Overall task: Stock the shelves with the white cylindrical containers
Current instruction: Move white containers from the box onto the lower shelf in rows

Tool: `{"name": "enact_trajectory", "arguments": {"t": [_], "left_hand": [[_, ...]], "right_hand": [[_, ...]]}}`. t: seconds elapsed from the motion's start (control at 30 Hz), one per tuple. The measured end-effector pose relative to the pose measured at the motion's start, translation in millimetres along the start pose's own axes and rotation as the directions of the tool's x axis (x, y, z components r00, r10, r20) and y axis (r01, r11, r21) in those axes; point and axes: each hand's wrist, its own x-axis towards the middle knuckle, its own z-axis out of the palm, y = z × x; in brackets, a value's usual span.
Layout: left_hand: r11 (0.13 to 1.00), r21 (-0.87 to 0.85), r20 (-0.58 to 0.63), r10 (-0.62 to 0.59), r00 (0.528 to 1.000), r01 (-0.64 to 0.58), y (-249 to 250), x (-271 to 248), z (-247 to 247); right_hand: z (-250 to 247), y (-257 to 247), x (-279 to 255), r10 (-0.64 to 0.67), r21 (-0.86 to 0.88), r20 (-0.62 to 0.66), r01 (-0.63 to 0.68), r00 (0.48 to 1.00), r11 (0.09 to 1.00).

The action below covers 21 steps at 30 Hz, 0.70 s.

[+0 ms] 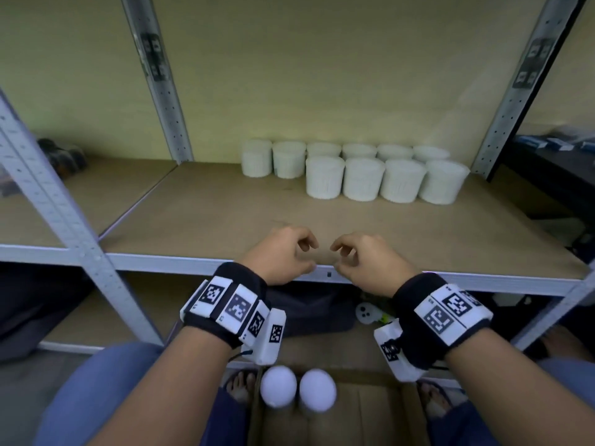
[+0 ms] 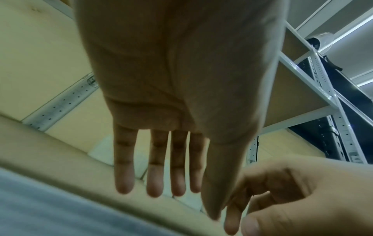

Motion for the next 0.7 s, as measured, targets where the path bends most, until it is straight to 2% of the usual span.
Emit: {"name": "enact_trajectory", "arguments": {"t": [0.17, 0.2, 0.23, 0.43, 0.57, 0.7], "left_hand": [[0.996, 0.008, 0.194, -0.087, 0.977, 0.087, -24, -14, 35], [0.993, 0.020, 0.237, -0.121, 0.964, 0.120, -32, -10, 43], [0.979, 0.023, 0.318, -0.201, 0.927, 0.205, -54, -18, 70], [0.942, 0.099, 0.361, -0.333, 0.871, 0.320, -96, -14, 134], [0.905, 0.168, 0.463, -0.422, 0.779, 0.391, -127, -13, 185], [0.900, 0.194, 0.537, -0.430, 0.726, 0.389, -148, -5, 220]], "right_hand": [[42, 4, -4, 0.033, -0.006, 0.179, -0.033, 0.983, 0.999], [50, 9, 1, 0.048, -0.024, 0.231, -0.044, 0.972, 0.999], [86, 13, 2, 0.066, -0.024, 0.335, -0.061, 0.940, 0.998], [145, 42, 7, 0.176, -0.064, 0.417, -0.164, 0.892, 0.984], [203, 63, 13, 0.220, -0.114, 0.516, -0.188, 0.828, 0.975], [254, 83, 16, 0.259, -0.134, 0.580, -0.223, 0.773, 0.966]]}}
